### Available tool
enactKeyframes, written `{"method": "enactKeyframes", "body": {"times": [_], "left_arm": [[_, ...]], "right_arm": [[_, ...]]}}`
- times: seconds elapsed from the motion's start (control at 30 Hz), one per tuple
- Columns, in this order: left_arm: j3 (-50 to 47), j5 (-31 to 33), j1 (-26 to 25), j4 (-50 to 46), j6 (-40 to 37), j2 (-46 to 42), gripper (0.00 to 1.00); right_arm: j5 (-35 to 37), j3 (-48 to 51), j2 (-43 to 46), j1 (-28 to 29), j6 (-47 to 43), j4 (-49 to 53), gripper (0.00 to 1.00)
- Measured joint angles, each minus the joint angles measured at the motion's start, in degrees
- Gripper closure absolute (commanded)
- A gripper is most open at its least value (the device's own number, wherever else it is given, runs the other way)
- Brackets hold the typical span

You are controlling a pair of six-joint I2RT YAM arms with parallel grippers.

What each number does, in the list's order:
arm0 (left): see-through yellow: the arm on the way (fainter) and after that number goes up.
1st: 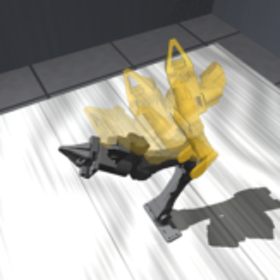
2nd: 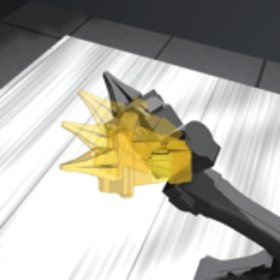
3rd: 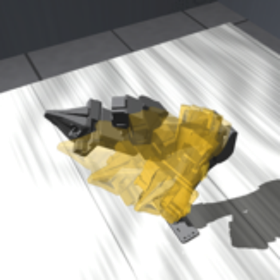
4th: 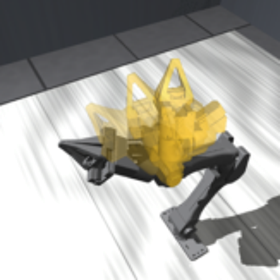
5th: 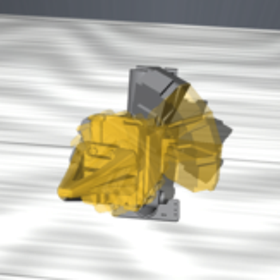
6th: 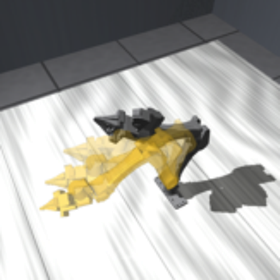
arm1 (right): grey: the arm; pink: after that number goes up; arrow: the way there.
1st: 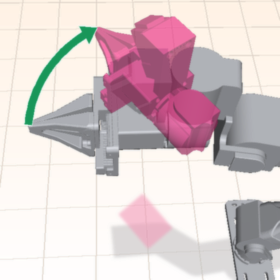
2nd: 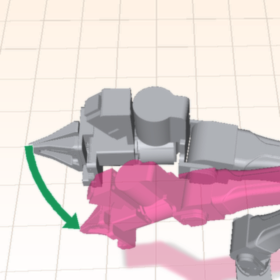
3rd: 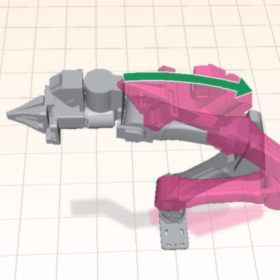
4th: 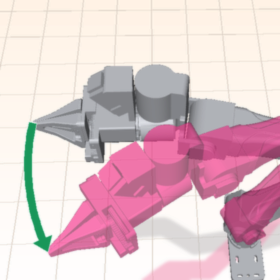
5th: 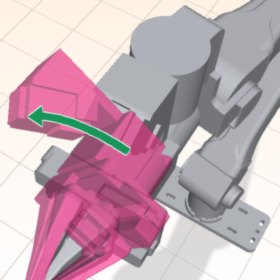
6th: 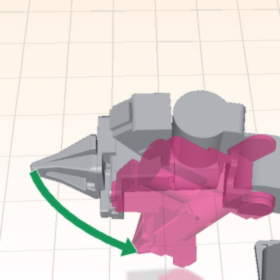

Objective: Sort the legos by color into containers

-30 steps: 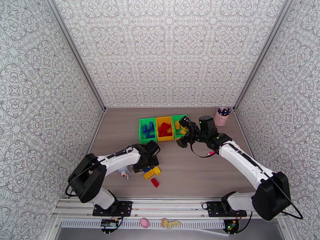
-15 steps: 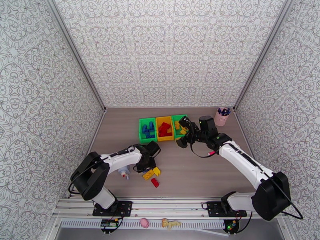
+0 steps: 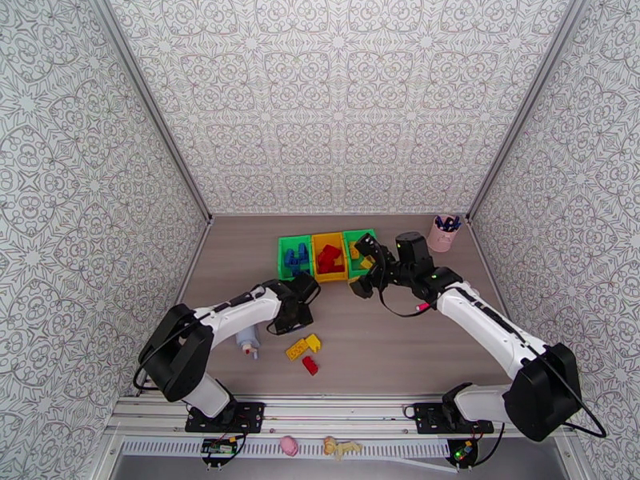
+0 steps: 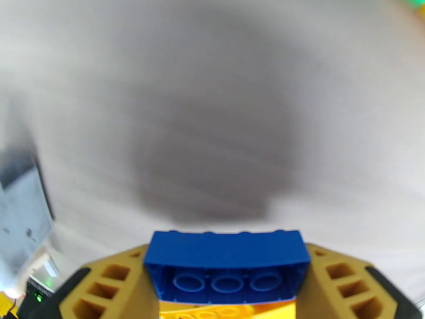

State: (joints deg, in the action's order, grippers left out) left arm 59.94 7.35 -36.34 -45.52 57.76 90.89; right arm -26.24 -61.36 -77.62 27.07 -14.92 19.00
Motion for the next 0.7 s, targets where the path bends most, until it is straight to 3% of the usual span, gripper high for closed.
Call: {"method": "enactKeyframes", "body": {"times": [0.37,0.7], "left_arm": [[11.1,6.5,8.9,7.5,-5.5,0.3,0.42],[21.0,7.9,14.0,11.8,-8.5,10.7,0.41]], "right_arm": [[-0.2,0.0,0.0,4.8,-0.4,0.0,0.0],[-0.5,-0.7,-2.8,7.1,-1.6,0.0,0.0]]}}
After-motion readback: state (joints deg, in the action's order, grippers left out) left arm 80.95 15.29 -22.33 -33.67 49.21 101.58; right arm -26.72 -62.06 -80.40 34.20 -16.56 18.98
